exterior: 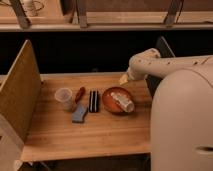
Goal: Place the pepper on the white sponge
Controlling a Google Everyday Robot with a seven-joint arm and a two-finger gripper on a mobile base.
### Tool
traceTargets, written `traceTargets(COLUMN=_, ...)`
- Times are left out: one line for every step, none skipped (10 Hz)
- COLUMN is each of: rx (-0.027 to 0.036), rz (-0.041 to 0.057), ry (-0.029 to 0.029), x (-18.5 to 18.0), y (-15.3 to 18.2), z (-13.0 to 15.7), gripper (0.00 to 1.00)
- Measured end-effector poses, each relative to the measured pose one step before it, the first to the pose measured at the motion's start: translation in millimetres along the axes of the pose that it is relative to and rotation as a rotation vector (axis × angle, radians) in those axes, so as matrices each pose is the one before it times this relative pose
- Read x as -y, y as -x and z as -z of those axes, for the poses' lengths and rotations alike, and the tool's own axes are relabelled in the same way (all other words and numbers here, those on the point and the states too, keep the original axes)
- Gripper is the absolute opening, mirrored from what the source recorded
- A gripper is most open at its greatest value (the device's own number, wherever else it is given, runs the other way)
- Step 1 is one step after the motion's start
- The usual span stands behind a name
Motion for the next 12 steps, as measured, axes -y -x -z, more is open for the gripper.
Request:
traceTargets(rx=0.00848, rz=-0.00130, ry=0.00975, x=-2.21, y=4.10, z=0.67, gripper=0.73)
traceTargets(rx=0.01527, rz=0.00170, ry=0.02545, x=-9.88, y=8.88, z=0.07, gripper=0.73)
traceTargets(rx=0.01722, rz=0.02005, ry=0.03649, x=-21.57, y=13.60, z=-2.41, gripper=0.73)
traceTargets(rx=0.00971, rz=0.02415, ry=0.02398, x=-17.28, y=9.48, z=-2.63, gripper=0.73)
traceTargets(rx=0.01179, rz=0.02887, ry=0.03475, x=-22.15, y=10.96, z=-3.05, gripper=0.73)
traceTargets(rx=0.00540, rz=0.01624, ry=0.02922, x=-16.62, y=6.10, z=-3.34, gripper=0.73)
traceTargets(rx=0.00060, rz=0.00884, ry=0.02216, x=-12.52, y=2.75, z=-4.03, gripper=0.73)
traceTargets(rx=-0.00151, rz=0.00508, ry=0.01872, x=-10.69, y=1.27, z=-4.20, gripper=0.73)
traceTargets(rx=0.00014, rz=0.00064, ry=-0.00183, x=1.08, y=-0.27, z=0.17, gripper=0.73)
traceTargets(rx=0.00028, rz=-0.00294, ry=-0.00271, x=2.77, y=-0.98, z=0.91, gripper=0.73)
traceTargets(rx=-0.00045, rz=0.00230, ry=0.00190, x=-2.06, y=0.65, z=-0.84, gripper=0.73)
traceTargets(rx=-0.00041, rz=0.00021, ry=0.00128, x=-0.91, y=0.14, z=-0.49, gripper=0.73)
